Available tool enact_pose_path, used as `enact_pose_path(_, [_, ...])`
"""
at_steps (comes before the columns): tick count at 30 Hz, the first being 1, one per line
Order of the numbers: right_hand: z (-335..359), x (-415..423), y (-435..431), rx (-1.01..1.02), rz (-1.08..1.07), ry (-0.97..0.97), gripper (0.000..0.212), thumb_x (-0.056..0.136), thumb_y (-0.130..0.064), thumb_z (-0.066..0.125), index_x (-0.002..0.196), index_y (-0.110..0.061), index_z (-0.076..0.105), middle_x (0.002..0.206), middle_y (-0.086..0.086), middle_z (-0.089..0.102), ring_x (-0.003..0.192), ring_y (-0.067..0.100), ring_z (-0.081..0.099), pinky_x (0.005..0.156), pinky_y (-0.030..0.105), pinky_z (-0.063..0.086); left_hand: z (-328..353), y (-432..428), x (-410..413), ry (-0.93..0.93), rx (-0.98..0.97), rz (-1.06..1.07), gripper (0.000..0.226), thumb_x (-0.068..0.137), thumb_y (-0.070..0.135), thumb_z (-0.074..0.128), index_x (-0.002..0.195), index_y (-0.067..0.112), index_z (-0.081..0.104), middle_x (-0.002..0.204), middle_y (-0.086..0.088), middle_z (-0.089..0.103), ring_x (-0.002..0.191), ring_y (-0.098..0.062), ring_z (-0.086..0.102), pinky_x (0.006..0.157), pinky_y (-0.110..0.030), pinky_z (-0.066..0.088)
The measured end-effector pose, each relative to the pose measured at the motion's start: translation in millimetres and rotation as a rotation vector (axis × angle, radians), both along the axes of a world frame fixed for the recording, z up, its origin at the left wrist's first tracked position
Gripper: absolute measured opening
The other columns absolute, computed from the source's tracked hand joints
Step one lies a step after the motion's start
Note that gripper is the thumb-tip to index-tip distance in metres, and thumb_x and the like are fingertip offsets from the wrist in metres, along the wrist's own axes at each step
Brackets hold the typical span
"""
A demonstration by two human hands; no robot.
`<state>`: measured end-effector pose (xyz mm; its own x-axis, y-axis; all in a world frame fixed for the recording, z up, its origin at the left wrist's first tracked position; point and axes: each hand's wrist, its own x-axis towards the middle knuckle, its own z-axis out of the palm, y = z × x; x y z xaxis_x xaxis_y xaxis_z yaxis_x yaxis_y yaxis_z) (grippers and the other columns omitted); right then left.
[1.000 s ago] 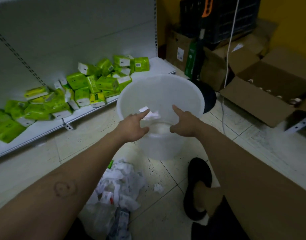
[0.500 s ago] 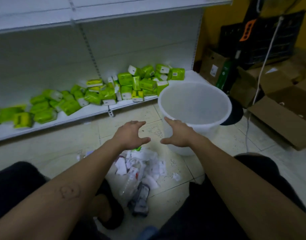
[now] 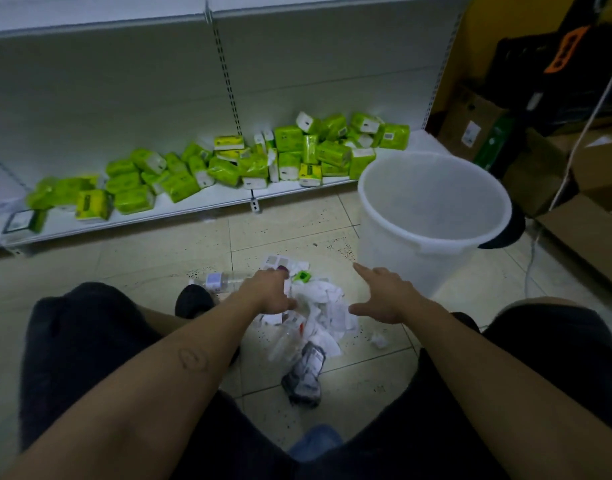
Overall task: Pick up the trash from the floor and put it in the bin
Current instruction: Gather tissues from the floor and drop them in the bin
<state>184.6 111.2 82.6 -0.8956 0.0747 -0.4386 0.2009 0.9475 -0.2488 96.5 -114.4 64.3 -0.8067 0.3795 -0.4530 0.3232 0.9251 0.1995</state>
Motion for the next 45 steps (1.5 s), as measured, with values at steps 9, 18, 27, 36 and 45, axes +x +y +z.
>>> enact_pose_path(9, [-79.3,6.1,23.9,-0.13,-0.269,-0.277,0.09,0.084,-0.051,0.06,0.152,-0.023,0.007,0.159,0.01,0.012,0.143,0.028,0.023,0.116,0.042,0.026,-97.9,24.2,-11.9,-0.237,0.016,0.08,0.069,0.082,0.043,0.064,0.137,0.008,0.04,0.137,-0.017,0.05,0.121,-0.032,0.051,0.098,-0.04,0.046])
enact_pose_path(18, [-193.3,-24.4,34.9,-0.102,-0.286,-0.475,0.073,0.089,-0.045,0.05,0.149,-0.015,0.021,0.154,0.012,0.025,0.134,0.032,0.036,0.106,0.039,0.037,-192.4,37.3,-29.3,-0.269,0.045,0.309,0.048,0.086,0.041,0.055,0.121,0.009,0.05,0.121,-0.016,0.058,0.108,-0.035,0.058,0.092,-0.045,0.05])
enact_pose_path(27, [-293.5,-43.6,36.6,-0.18,-0.471,-0.561,0.069,0.089,-0.039,0.056,0.148,-0.024,0.023,0.155,0.019,0.005,0.134,0.039,0.034,0.11,0.04,0.032,-267.4,35.9,-38.7,-0.231,0.049,0.334,0.06,0.081,0.028,0.062,0.135,0.018,0.037,0.132,-0.023,0.038,0.114,-0.042,0.042,0.089,-0.052,0.045])
enact_pose_path(36, [-327.1,-37.0,19.4,-0.107,-0.476,-0.476,0.067,0.092,-0.031,0.052,0.147,-0.007,0.023,0.157,0.014,0.014,0.14,0.031,0.026,0.113,0.039,0.027,-301.8,10.2,-12.9,-0.133,-0.066,0.22,0.088,0.086,0.033,0.06,0.15,0.039,-0.001,0.149,-0.017,0.019,0.115,-0.04,0.045,0.082,-0.053,0.051])
enact_pose_path(45, [-266.5,-44.8,-4.4,-0.154,-0.237,-0.566,0.048,0.092,-0.028,0.053,0.134,-0.006,0.047,0.14,0.012,0.049,0.126,0.025,0.047,0.102,0.029,0.038,-241.1,7.0,-23.0,-0.221,0.078,0.365,0.085,0.079,0.057,0.058,0.148,0.03,0.017,0.132,-0.015,0.043,0.115,-0.037,0.049,0.092,-0.048,0.045])
